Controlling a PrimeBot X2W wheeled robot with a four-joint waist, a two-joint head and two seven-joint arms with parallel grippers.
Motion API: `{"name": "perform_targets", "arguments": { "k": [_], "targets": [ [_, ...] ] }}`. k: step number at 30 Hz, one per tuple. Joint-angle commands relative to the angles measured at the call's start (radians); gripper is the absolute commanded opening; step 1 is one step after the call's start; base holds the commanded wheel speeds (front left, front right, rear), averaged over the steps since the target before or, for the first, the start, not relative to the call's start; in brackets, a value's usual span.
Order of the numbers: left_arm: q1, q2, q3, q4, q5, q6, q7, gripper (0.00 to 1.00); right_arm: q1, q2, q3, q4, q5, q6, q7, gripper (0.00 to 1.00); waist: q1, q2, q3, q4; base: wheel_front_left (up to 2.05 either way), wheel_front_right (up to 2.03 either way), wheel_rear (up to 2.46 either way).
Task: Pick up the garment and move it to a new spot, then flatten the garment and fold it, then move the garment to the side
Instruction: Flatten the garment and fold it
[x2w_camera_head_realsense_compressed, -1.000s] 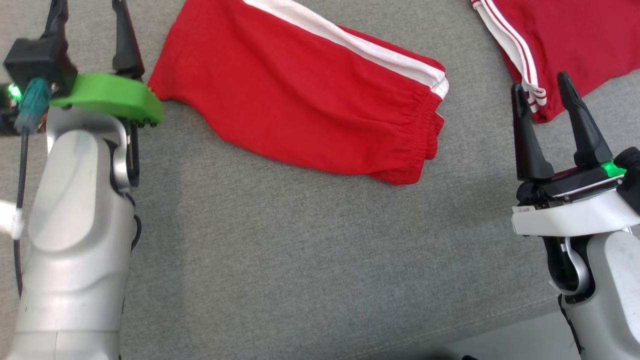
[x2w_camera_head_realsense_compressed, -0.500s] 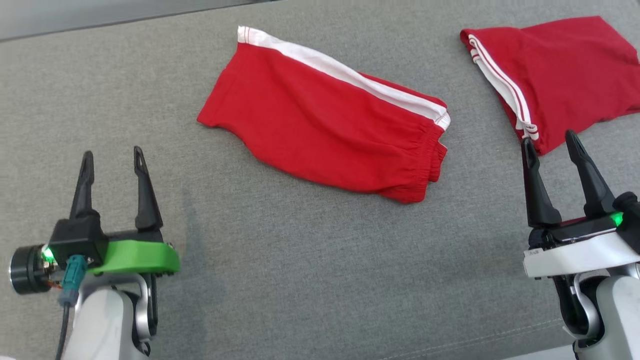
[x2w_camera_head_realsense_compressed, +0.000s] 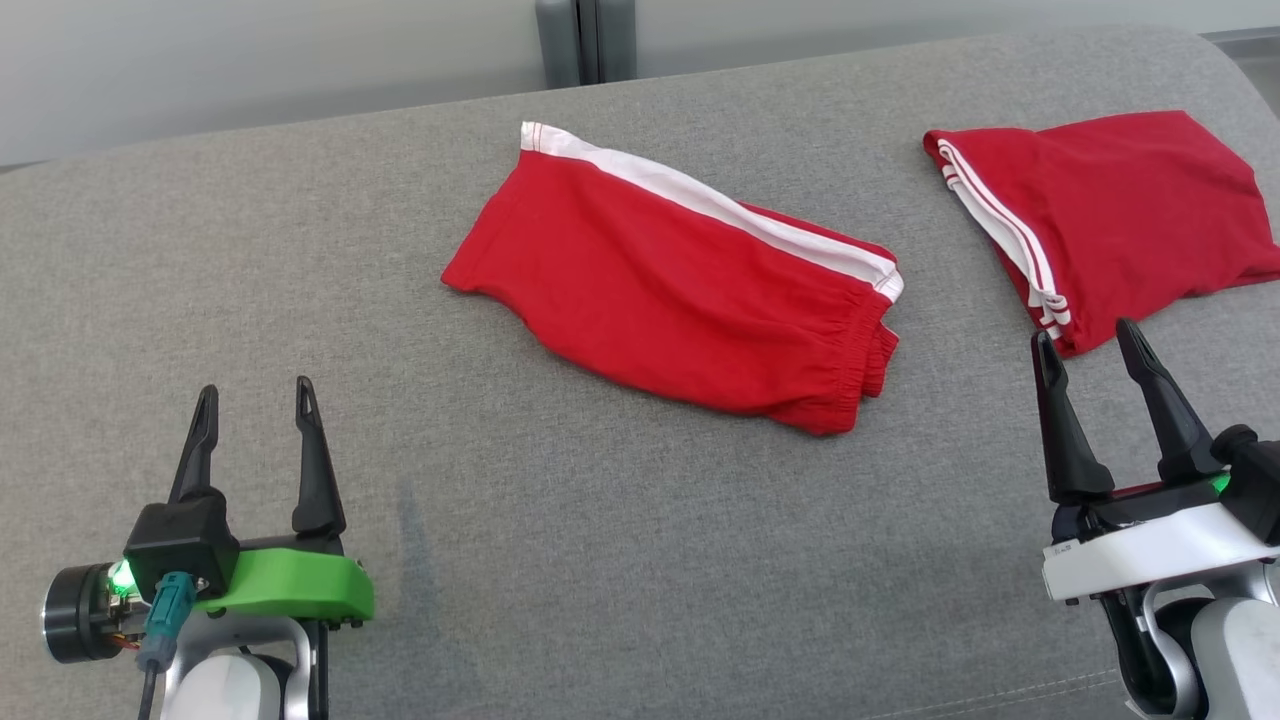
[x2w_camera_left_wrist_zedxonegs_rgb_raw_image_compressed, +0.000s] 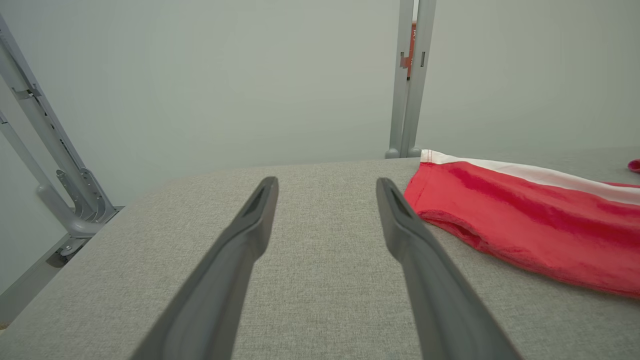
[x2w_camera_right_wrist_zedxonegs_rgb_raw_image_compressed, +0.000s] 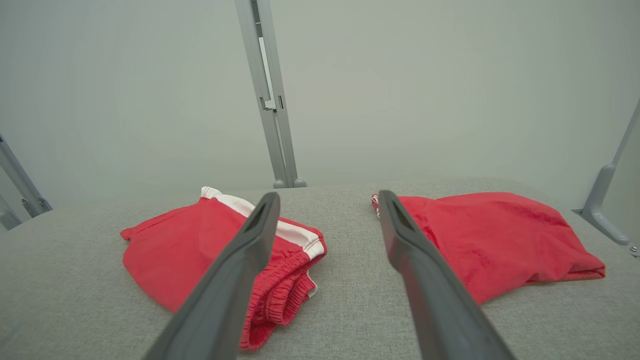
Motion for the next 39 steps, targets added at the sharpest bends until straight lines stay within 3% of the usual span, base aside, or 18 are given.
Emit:
{"name": "perform_targets", "arguments": {
  "k": [1,12,15,18,24,29,39],
  "targets": [
    [0.015,0.008,0.000,-0.004,-0.007,0.003,0.003,1.00,0.011,0.000,-0.003,-0.006,0.000,-0.002,0.005,1.00,0.0001,0.0000,-0.002,0.003,0.00,0.00,0.00],
    [-0.023,0.013,-0.018,-0.013,0.001,0.006,0.016,1.00,0.002,-0.005,-0.014,-0.023,-0.006,-0.002,0.019,1.00,0.0001,0.0000,0.024,0.019,0.00,0.00,0.00],
    [-0.107,0.012,-0.046,-0.006,0.003,-0.023,0.037,1.00,-0.011,-0.008,-0.026,-0.036,-0.009,-0.002,0.023,1.00,0.0001,0.0000,0.057,0.029,0.00,0.00,0.00],
    [-0.227,0.006,-0.090,0.043,-0.007,-0.081,0.086,1.00,-0.029,-0.010,-0.033,-0.055,-0.012,-0.002,0.032,1.00,0.0001,0.0000,0.105,0.033,0.00,0.00,0.00],
    [-0.489,-0.025,-0.158,0.248,-0.035,-0.190,0.196,1.00,-0.064,-0.010,-0.038,-0.067,-0.009,-0.002,0.032,1.00,0.0001,0.0000,0.198,0.019,0.00,0.00,0.00],
    [-0.664,-0.034,-0.199,0.488,-0.054,-0.246,0.264,1.00,-0.090,-0.005,-0.035,-0.052,0.001,-0.002,0.022,1.00,0.0001,0.0000,0.256,-0.009,0.00,0.00,0.00],
    [-0.874,-0.020,-0.304,0.851,-0.090,-0.281,0.381,1.00,-0.121,0.008,-0.018,-0.004,0.019,-0.002,-0.009,1.00,0.0001,0.0000,0.297,-0.054,0.00,0.00,0.00]
  ]
}}
